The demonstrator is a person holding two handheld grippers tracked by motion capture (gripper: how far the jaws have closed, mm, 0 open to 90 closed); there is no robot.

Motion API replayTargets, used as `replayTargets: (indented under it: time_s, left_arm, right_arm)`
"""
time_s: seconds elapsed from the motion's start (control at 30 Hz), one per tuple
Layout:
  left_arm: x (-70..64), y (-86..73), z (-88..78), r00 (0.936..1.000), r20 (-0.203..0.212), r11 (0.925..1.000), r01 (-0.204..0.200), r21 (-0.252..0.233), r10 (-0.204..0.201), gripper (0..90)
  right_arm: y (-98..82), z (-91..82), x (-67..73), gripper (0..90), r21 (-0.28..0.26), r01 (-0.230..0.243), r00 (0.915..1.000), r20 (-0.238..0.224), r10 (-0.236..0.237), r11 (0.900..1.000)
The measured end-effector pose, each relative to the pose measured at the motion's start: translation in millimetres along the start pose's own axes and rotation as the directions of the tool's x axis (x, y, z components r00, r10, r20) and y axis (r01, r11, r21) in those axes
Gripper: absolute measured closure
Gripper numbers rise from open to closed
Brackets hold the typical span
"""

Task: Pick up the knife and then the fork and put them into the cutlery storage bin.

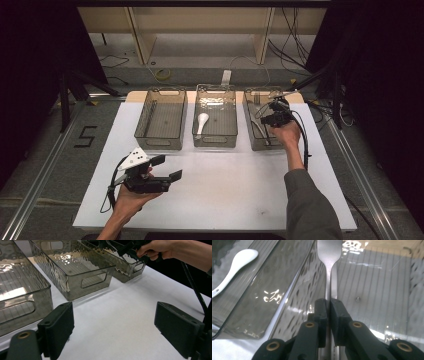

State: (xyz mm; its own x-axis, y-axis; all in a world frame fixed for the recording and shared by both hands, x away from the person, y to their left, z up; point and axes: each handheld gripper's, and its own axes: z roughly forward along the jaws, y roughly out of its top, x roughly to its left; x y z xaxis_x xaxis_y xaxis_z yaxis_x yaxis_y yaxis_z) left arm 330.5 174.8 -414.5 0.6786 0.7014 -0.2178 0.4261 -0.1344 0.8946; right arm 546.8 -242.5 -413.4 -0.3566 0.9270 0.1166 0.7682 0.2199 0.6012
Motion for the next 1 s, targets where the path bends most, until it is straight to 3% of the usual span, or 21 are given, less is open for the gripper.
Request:
replayTargets:
  time_s: [0.17,0.3,0.7,1.0]
  left_arm:
    - [0.0,0.0,-0.2,1.0000,0.000,1.0000,0.001,-0.002,-0.001,15.5]
    - [0.0,0.1,-0.1,1.0000,0.000,1.0000,0.002,0.000,-0.002,15.4]
    - [0.0,0.2,0.1,1.0000,-0.001,1.0000,0.001,0.000,-0.001,15.5]
    - [0.0,0.2,0.1,1.0000,-0.001,1.0000,0.002,0.000,-0.002,15.5]
  right_arm:
    - [-1.0,2.3,0.6,82.7,0.023,-0.006,1.0000,0.005,0.005,1.000]
    - [0.0,1.5,1.1,73.9,0.038,-0.016,0.9999,0.000,0.016,0.999]
    - [1.0,-8.2,-0.6,67.4,-0.006,-0.031,0.9989,-0.036,0.031,0.999]
    - [0.1,-20.4,5.1,58.6,-0.050,-0.017,0.9971,-0.075,0.013,0.999]
